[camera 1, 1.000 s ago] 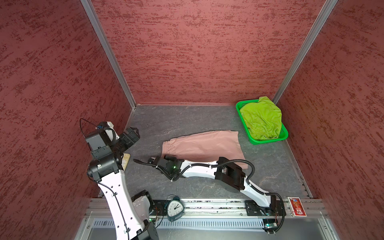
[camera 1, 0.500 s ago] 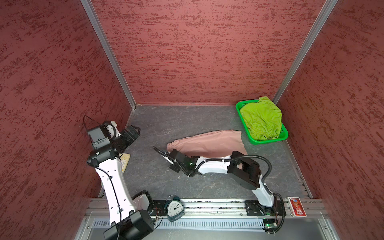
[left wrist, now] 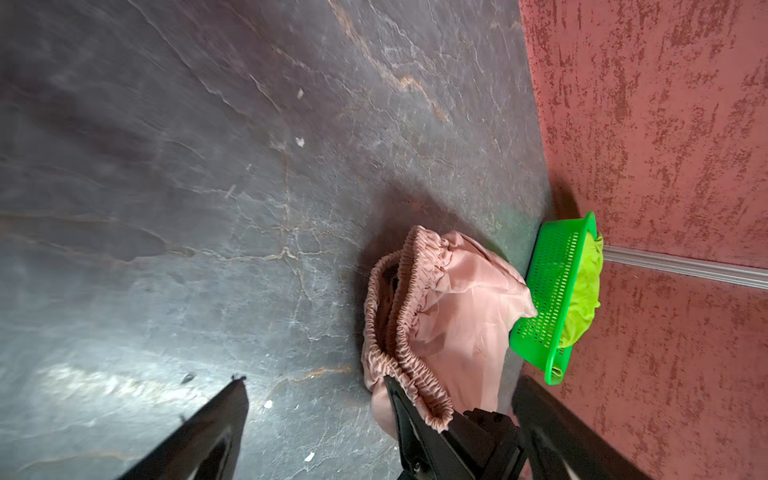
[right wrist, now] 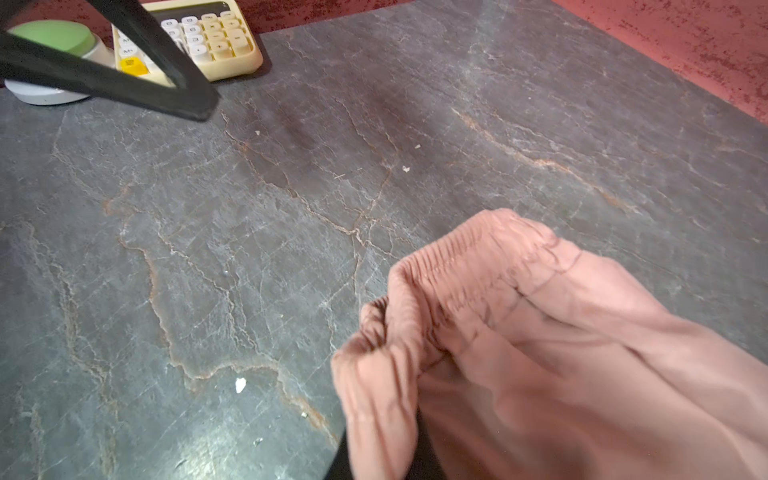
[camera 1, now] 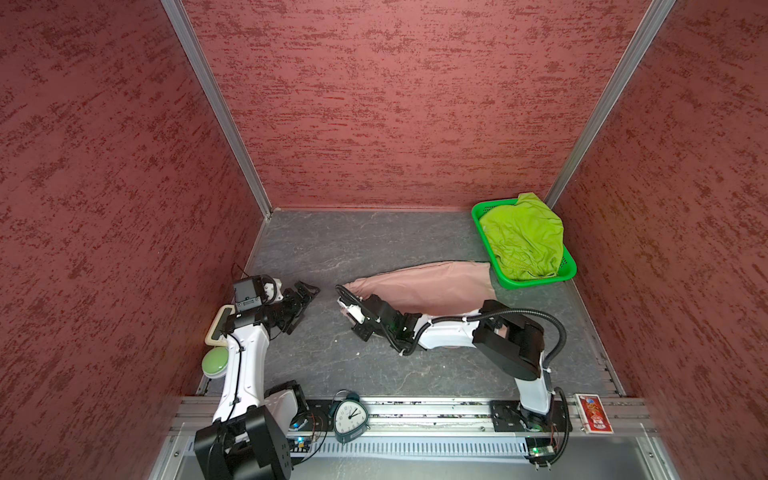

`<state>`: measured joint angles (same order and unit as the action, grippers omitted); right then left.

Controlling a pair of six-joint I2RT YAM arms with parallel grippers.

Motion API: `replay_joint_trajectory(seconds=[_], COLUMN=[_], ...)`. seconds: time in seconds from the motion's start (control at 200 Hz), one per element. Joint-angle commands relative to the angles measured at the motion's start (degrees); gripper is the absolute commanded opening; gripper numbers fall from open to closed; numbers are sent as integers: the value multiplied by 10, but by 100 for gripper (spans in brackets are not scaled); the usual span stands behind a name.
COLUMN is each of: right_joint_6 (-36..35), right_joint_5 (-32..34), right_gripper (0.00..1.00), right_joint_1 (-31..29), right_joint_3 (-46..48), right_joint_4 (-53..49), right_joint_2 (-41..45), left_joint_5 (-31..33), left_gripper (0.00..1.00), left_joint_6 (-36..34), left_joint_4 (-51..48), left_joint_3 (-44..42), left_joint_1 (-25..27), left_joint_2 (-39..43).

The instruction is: Fold and stack the shorts

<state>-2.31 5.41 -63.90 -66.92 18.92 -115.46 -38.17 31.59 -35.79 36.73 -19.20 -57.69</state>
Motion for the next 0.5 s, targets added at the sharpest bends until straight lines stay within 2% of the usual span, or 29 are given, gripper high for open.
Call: replay_joint_trajectory(seconds=[0.0,0.105,0.205,0.491], right_joint_6=[-1,-3,-5,-2], right_joint_5=[-31,-38,-43,-57], right_gripper=[0,0,0,0], right_joint_1=[1,1,1,1], right_joint_3=[-1,-5,-8,-8], right_joint_4=[58,62,65,74], right_joint_2=[9,9,9,5], left_joint_5=[-28,-42,-29,-46], left_gripper=[99,99,99,99], left_joint_6=[56,92,94,102], left_joint_4=[117,191,217,287], left_joint_3=[-27,-57,-63,-64], left_joint_1=[36,71,95,108], left_joint_2=[-29,-72,-107,-150])
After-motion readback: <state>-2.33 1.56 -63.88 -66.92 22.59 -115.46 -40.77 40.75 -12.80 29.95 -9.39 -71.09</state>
